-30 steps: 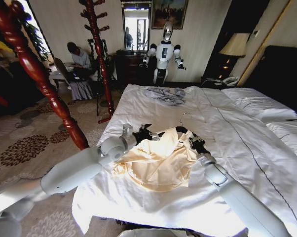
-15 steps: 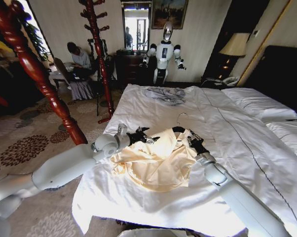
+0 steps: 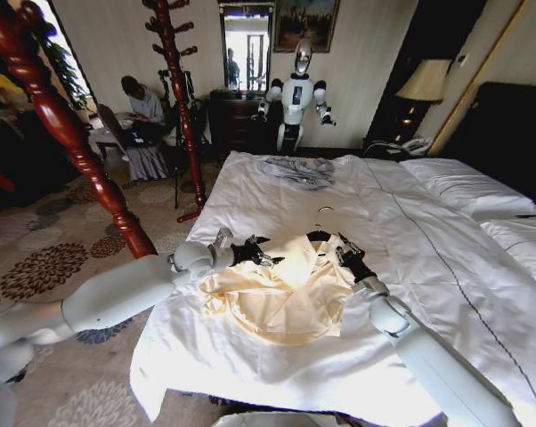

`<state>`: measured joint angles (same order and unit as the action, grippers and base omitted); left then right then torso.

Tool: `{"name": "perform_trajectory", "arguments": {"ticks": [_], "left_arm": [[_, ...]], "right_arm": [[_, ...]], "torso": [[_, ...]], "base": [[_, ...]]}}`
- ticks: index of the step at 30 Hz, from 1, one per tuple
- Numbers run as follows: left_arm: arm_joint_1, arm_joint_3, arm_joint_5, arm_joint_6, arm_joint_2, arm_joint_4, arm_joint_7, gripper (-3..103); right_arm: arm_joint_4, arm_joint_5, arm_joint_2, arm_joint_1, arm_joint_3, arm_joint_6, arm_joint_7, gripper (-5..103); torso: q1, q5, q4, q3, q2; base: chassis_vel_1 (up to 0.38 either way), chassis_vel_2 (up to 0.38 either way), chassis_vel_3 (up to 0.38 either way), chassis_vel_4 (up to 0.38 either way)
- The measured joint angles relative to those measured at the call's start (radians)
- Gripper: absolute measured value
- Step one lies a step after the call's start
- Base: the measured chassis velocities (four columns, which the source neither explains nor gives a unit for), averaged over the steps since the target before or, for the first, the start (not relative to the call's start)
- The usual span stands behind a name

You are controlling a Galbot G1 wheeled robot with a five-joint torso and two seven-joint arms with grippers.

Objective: Pick up the clothes from the bed and hang them on the clothes hanger.

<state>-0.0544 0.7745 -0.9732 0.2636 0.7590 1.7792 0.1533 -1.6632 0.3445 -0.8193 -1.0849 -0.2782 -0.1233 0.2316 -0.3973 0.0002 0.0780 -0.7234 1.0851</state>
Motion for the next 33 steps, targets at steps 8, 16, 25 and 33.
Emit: {"name": "perform_trajectory", "arguments": {"ticks": [8, 16, 25, 33], "left_arm": [[-0.003, 0.021, 0.058, -0.010, -0.001, -0.021, 0.019, 57], [-0.013, 0.023, 0.066, -0.016, 0.000, -0.032, 0.029, 30], [-0.020, 0.029, 0.053, -0.015, -0.002, -0.030, 0.026, 24], [-0.068, -0.010, 0.061, -0.027, 0.008, -0.018, -0.002, 21]], "right_arm": [[0.002, 0.008, -0.005, 0.014, 0.009, -0.003, -0.004, 20], [0.010, 0.021, -0.025, 0.033, 0.024, -0.005, -0.009, 20], [-0.002, 0.037, -0.015, 0.044, 0.033, -0.020, -0.017, 20], [-0.042, 0.036, 0.010, 0.042, 0.033, -0.025, -0.063, 20]], "torso": [[0.000, -0.0002, -0.0001, 0.000, 0.000], [0.000, 0.0000, -0.0002, 0.000, 0.000], [0.000, -0.0001, -0.0001, 0.000, 0.000], [0.000, -0.0001, -0.0001, 0.000, 0.000]], "base": [[0.000, 0.000, 0.000, 0.000], [0.000, 0.000, 0.000, 0.000], [0.000, 0.000, 0.000, 0.000], [0.000, 0.000, 0.000, 0.000]]}}
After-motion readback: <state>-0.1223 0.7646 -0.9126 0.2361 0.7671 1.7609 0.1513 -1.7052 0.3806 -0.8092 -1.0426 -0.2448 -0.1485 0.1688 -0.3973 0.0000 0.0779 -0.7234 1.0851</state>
